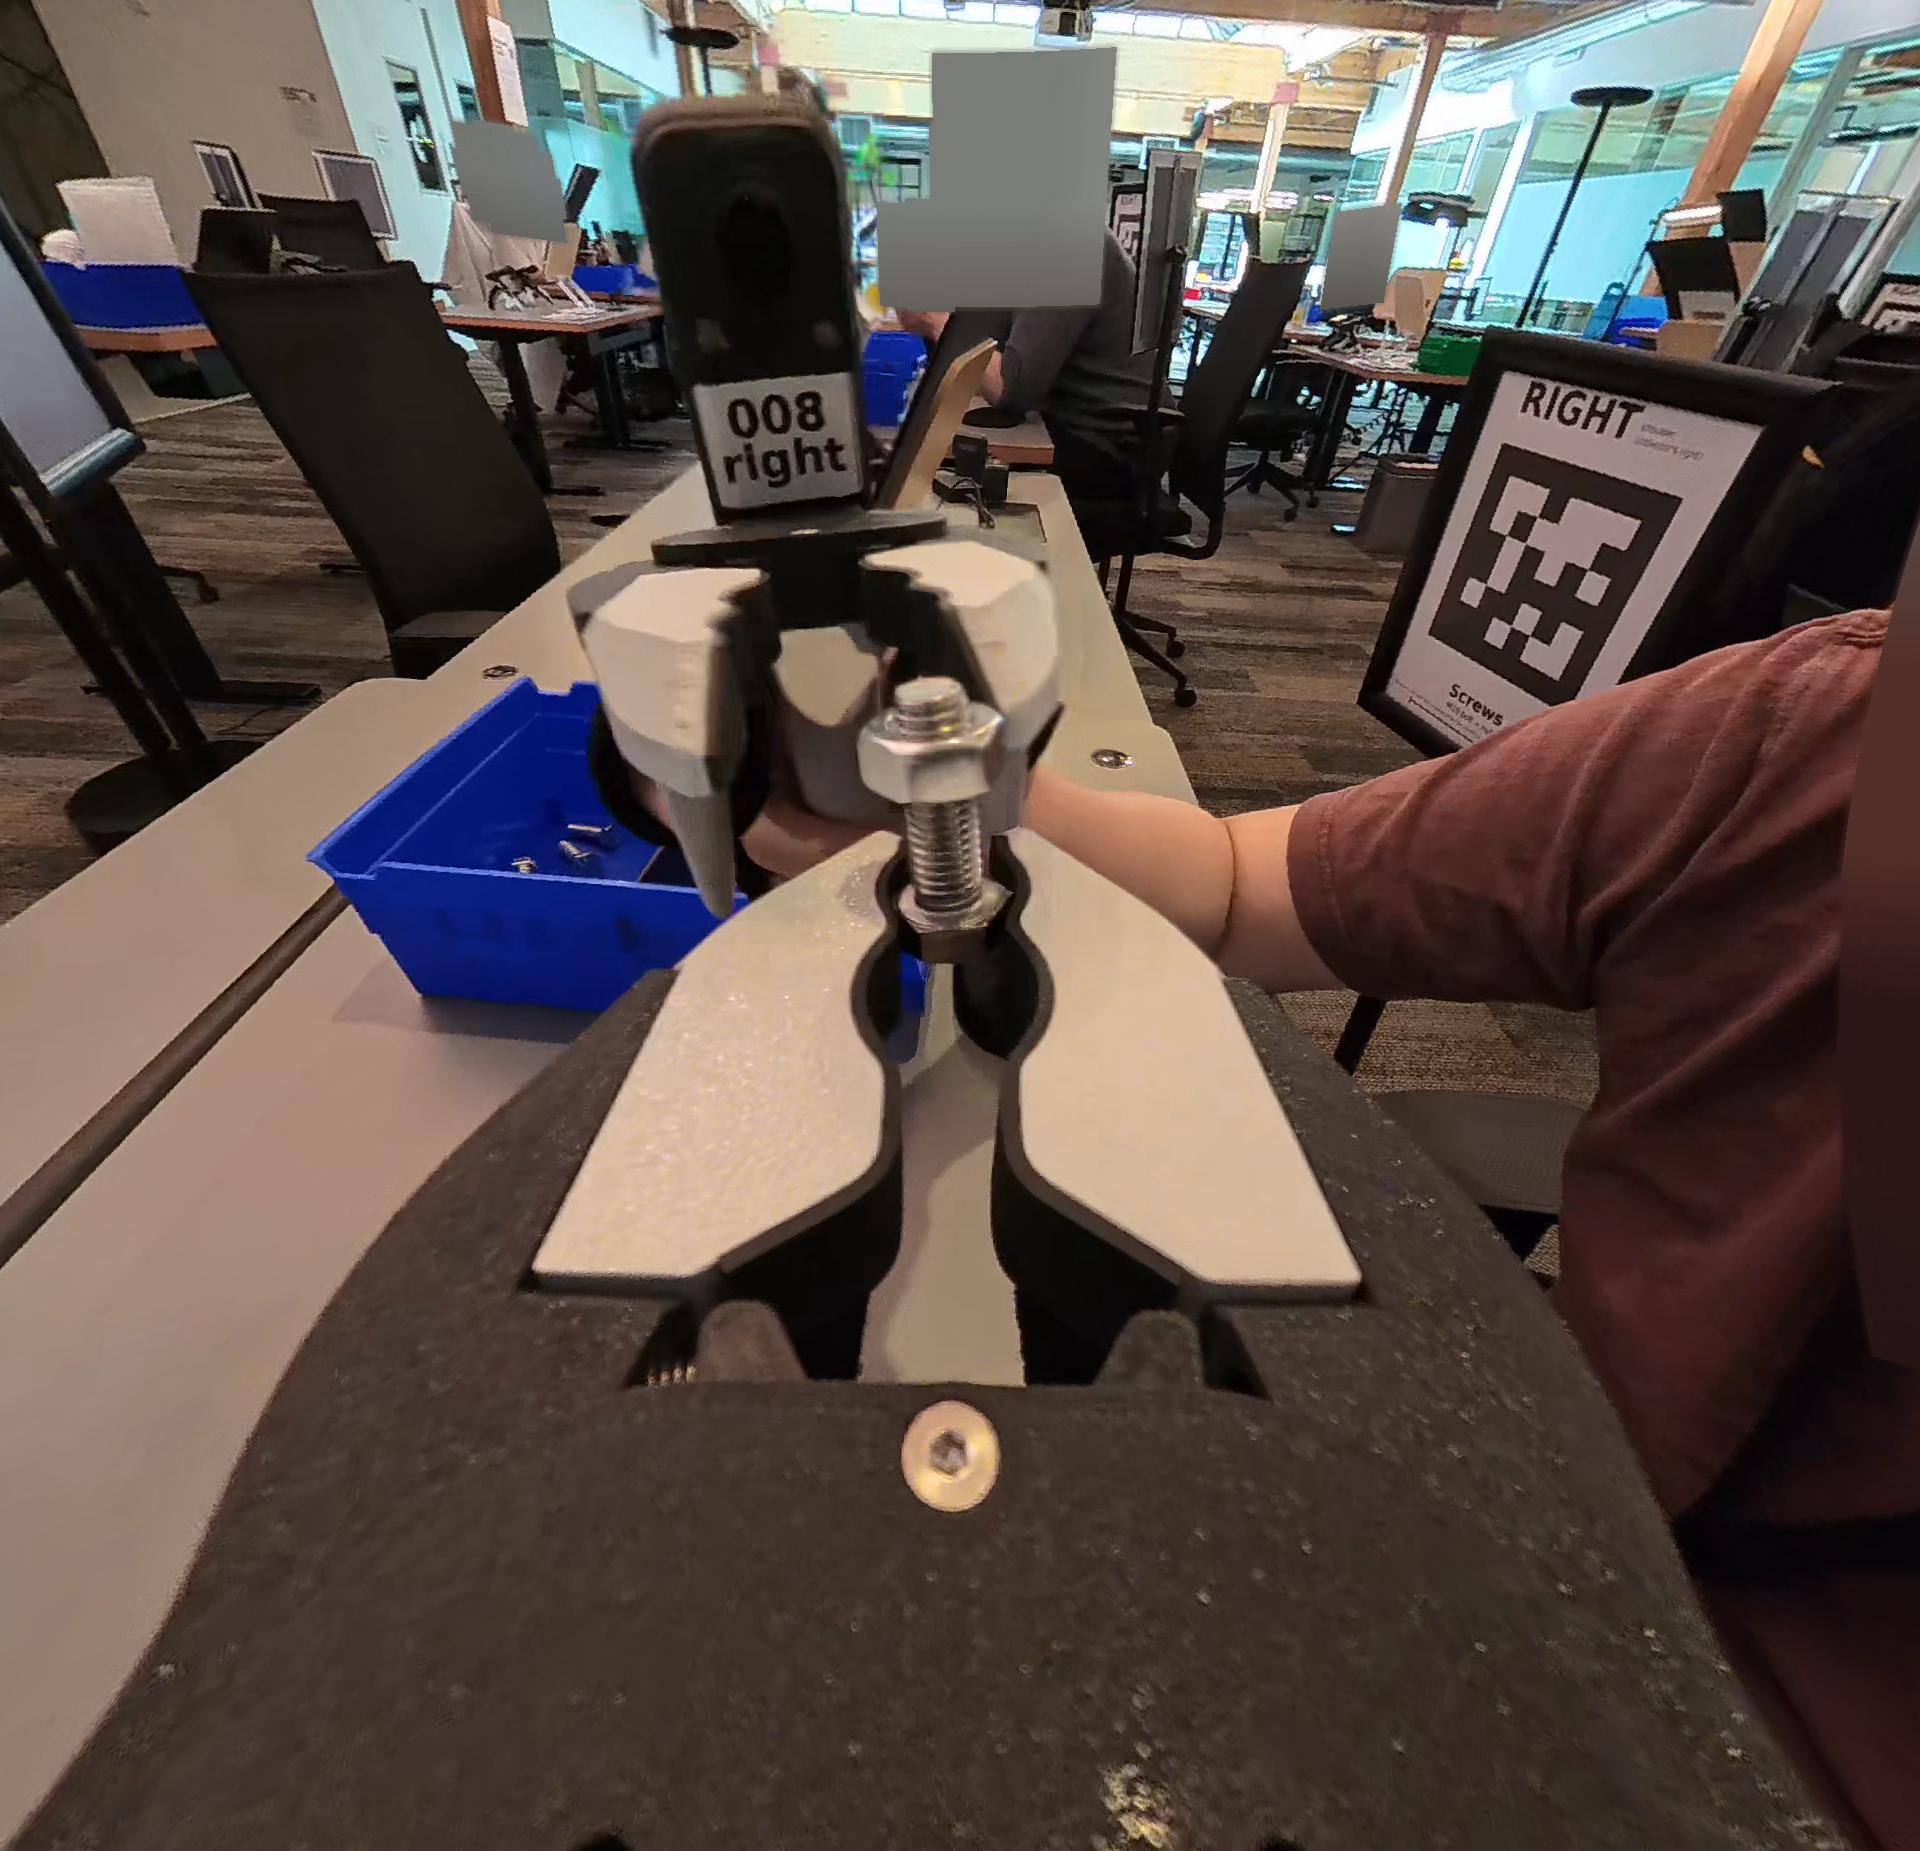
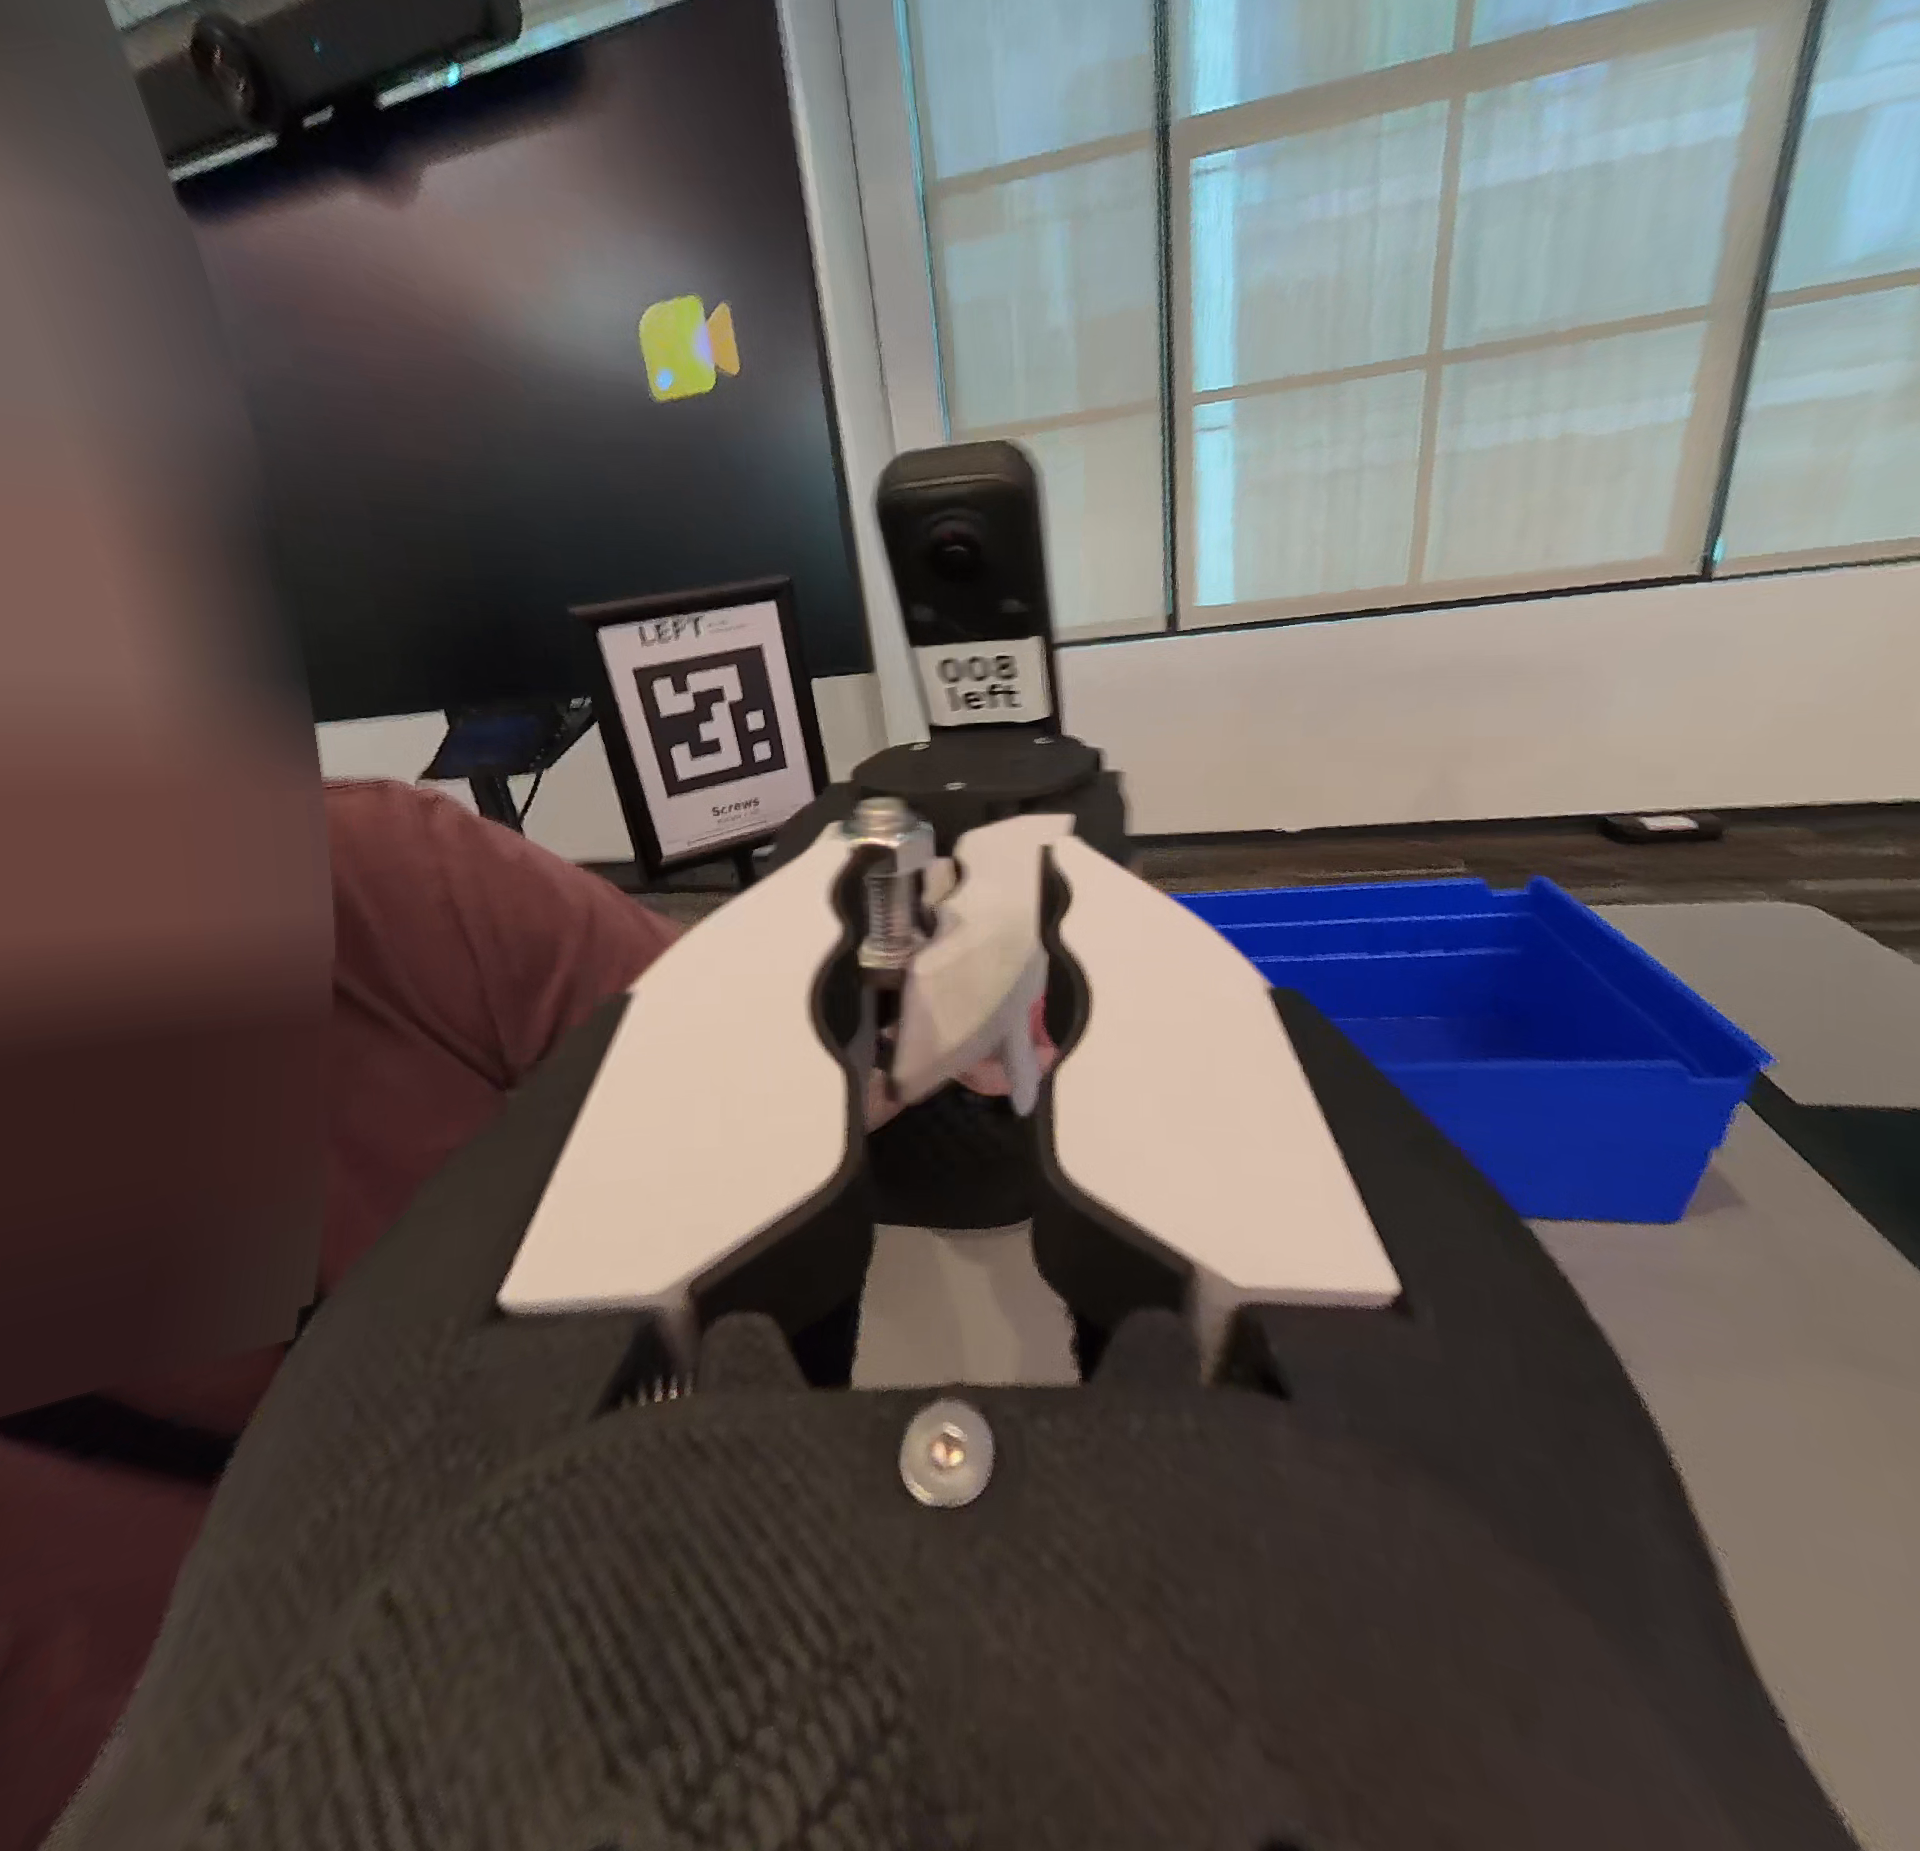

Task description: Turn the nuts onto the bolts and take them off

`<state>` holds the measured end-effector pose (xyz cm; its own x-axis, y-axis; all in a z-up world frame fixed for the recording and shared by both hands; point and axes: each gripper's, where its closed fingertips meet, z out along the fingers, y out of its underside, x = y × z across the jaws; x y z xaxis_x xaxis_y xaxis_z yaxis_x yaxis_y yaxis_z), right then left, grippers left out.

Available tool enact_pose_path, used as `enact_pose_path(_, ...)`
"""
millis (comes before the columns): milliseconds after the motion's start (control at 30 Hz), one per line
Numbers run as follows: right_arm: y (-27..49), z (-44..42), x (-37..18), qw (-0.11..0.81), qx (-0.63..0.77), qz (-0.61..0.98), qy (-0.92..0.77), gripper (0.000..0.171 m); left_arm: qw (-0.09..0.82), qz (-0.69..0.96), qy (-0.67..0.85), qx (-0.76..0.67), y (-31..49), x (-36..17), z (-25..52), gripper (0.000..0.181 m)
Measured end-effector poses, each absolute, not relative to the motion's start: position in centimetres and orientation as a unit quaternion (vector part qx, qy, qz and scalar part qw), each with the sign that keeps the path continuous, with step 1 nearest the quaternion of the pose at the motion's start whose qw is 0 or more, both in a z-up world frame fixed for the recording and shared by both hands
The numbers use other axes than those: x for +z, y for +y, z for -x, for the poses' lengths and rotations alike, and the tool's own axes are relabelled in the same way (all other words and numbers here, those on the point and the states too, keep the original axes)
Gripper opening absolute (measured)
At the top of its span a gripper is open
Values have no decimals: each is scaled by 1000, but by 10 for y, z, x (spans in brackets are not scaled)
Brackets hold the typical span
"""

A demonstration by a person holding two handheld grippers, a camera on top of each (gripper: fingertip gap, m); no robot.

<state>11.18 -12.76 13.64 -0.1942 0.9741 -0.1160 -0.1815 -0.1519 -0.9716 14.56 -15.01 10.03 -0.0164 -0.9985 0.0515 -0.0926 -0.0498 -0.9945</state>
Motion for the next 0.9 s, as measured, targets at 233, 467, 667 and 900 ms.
enact_pose_path(233,-144,-108,139,458,624,414,-478,33,454,530,523,-490,-153,99,-146,13)
enact_pose_path(467,-122,-122,144,440,668,420,-428,29,452,525,523,-496,-157,102,-146,13)
enact_pose_path(667,-143,-106,137,451,626,417,-480,34,448,522,527,-498,-159,102,-146,14)
enact_pose_path(900,-144,-113,144,420,674,401,-457,27,449,526,528,-493,-159,102,-146,14)
